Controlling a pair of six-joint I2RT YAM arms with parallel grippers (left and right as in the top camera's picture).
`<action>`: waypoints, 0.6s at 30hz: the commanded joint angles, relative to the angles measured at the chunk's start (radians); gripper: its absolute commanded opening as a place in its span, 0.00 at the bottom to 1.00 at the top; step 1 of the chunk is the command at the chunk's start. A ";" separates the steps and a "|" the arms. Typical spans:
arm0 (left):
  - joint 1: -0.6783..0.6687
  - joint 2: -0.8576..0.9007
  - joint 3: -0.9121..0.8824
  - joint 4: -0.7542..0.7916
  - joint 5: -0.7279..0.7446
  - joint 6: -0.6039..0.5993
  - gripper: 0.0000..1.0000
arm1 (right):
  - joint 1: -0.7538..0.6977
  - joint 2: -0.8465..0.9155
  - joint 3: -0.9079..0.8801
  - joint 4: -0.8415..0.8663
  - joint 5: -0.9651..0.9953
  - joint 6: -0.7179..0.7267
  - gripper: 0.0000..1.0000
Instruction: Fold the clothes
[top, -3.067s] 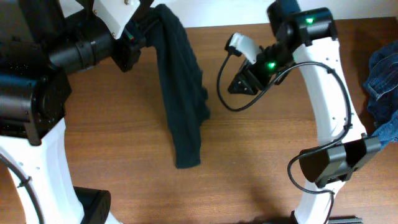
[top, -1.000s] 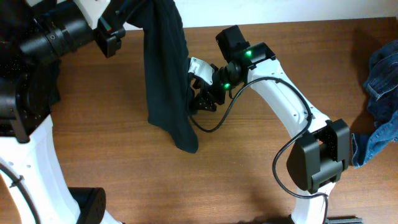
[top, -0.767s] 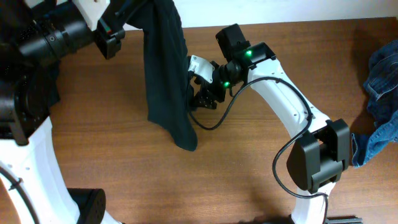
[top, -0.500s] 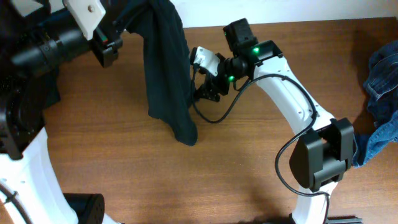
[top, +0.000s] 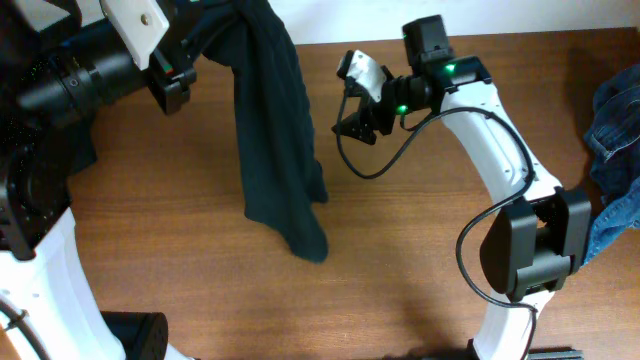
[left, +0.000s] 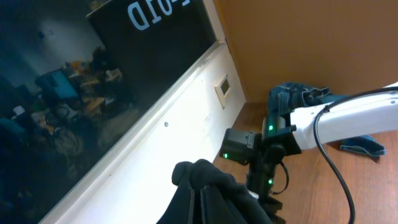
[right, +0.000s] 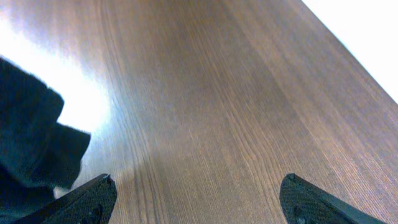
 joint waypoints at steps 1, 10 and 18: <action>0.005 -0.017 0.007 0.003 0.053 -0.006 0.00 | 0.018 -0.008 -0.007 0.003 -0.104 -0.008 0.89; 0.005 -0.017 0.007 0.003 0.066 -0.006 0.00 | 0.083 0.003 -0.007 -0.065 -0.092 -0.016 0.89; 0.005 -0.017 0.007 0.003 0.066 -0.006 0.00 | 0.082 0.004 -0.009 -0.179 -0.026 -0.091 0.89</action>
